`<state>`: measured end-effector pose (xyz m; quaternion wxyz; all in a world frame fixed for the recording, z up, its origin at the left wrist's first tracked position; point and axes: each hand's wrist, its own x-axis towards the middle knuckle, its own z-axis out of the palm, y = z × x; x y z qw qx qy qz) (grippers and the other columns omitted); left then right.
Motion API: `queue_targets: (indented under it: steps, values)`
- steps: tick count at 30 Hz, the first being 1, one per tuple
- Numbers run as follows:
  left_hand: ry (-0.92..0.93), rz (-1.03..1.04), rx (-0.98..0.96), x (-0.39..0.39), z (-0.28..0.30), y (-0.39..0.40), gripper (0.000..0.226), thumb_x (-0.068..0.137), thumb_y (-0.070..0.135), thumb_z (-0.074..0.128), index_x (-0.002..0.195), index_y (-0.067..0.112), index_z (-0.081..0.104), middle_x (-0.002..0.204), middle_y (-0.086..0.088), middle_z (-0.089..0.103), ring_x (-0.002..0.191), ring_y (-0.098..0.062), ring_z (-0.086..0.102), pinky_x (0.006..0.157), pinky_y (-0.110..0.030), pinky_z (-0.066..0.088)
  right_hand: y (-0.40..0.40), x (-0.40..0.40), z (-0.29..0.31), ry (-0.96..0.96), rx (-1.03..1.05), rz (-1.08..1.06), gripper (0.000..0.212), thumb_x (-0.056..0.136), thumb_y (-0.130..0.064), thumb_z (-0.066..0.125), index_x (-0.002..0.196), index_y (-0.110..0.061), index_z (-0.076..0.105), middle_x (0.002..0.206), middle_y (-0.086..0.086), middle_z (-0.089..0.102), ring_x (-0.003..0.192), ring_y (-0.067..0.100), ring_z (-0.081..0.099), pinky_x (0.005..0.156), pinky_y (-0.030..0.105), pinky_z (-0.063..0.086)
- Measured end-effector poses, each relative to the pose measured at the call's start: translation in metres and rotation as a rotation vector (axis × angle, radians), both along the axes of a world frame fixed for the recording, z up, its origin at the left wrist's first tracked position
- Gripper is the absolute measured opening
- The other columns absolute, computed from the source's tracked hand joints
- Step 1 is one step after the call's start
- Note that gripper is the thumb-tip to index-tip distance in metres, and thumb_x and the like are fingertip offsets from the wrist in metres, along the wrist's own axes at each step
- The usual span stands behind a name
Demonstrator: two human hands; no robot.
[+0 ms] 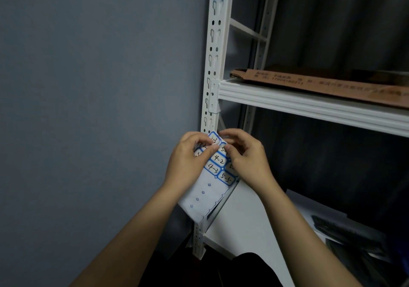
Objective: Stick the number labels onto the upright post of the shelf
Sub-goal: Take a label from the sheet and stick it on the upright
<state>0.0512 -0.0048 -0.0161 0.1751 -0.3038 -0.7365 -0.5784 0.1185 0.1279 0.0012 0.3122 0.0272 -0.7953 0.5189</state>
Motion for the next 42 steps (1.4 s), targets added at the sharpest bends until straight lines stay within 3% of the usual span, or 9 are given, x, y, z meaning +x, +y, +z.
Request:
queue_targets:
  steps: [4,8,12,14,19,21,26,32,42]
  values:
    - [-0.156,-0.009,0.019,-0.001,0.004,-0.002,0.022,0.086,0.028,0.067,0.106,0.03,0.057,0.108,0.012,0.059,0.099,0.0,0.057,0.082,-0.017,0.047,0.004,0.001,0.005,-0.022,-0.082,0.02,0.023,0.095,0.0,0.053,0.108,-0.016,0.062,0.095,0.004,0.071,0.084,0.005,0.07,0.063,0.021,0.057]
    - [-0.283,-0.071,0.055,0.0,0.008,-0.004,0.015,0.092,0.018,0.06,0.103,0.028,0.055,0.093,0.005,0.066,0.081,-0.006,0.065,0.065,-0.017,0.053,0.007,0.001,0.005,-0.05,-0.067,-0.013,0.019,0.095,-0.003,0.054,0.108,-0.016,0.061,0.099,0.002,0.069,0.088,0.006,0.069,0.062,0.019,0.057]
    - [-0.252,-0.035,0.099,0.001,0.009,0.0,0.01,0.092,0.016,0.059,0.095,0.025,0.058,0.087,0.008,0.066,0.073,-0.001,0.064,0.064,-0.017,0.053,0.009,-0.001,-0.003,0.023,0.209,-0.266,0.017,0.093,-0.013,0.06,0.108,-0.018,0.064,0.109,-0.011,0.057,0.108,0.004,0.049,0.077,0.018,0.051]
    - [-0.255,-0.028,0.127,0.002,0.009,0.002,0.011,0.091,0.017,0.061,0.088,0.027,0.057,0.084,0.009,0.065,0.072,-0.001,0.063,0.067,-0.018,0.053,0.005,-0.001,-0.007,0.183,0.402,-0.408,0.011,0.09,-0.018,0.063,0.098,-0.015,0.07,0.1,-0.006,0.058,0.099,0.009,0.044,0.08,0.026,0.044]
    - [-0.348,-0.126,0.271,0.007,0.011,0.009,0.007,0.089,0.015,0.064,0.085,0.02,0.059,0.081,0.002,0.065,0.068,0.002,0.061,0.069,-0.013,0.048,-0.008,-0.004,-0.015,0.215,0.442,-0.333,0.02,0.083,-0.023,0.071,0.101,-0.014,0.073,0.092,-0.001,0.061,0.09,0.013,0.048,0.077,0.01,0.031]
    - [-0.39,-0.172,0.309,0.01,0.012,0.008,0.003,0.088,0.013,0.064,0.089,0.016,0.063,0.084,0.001,0.068,0.071,0.003,0.063,0.071,-0.011,0.048,-0.009,-0.005,-0.017,0.171,0.385,-0.336,0.025,0.084,-0.024,0.073,0.107,-0.014,0.072,0.099,-0.002,0.062,0.095,0.014,0.051,0.08,0.014,0.034]
    - [-0.434,-0.286,0.275,0.013,0.01,0.003,0.02,0.088,0.003,0.062,0.105,0.013,0.066,0.104,-0.005,0.071,0.096,-0.014,0.066,0.09,-0.026,0.051,-0.009,-0.006,-0.015,0.237,0.348,-0.34,0.023,0.085,-0.017,0.071,0.106,-0.01,0.073,0.101,0.002,0.065,0.097,0.022,0.059,0.083,0.023,0.044]
    - [-0.338,-0.239,0.288,0.013,0.011,0.004,0.015,0.086,0.003,0.064,0.092,0.016,0.068,0.089,0.005,0.071,0.082,0.0,0.065,0.075,-0.01,0.047,-0.009,-0.006,-0.013,0.304,0.364,-0.322,0.02,0.085,-0.024,0.065,0.098,-0.013,0.076,0.096,0.0,0.073,0.088,0.02,0.066,0.079,0.037,0.054]
    - [-0.321,-0.253,0.243,0.011,0.011,0.007,0.021,0.085,-0.001,0.064,0.08,0.019,0.067,0.073,0.012,0.071,0.074,0.0,0.066,0.072,-0.011,0.047,-0.001,-0.004,-0.007,0.226,0.509,-0.334,0.022,0.083,-0.029,0.061,0.092,-0.016,0.077,0.09,-0.003,0.075,0.084,0.02,0.069,0.07,0.038,0.056]
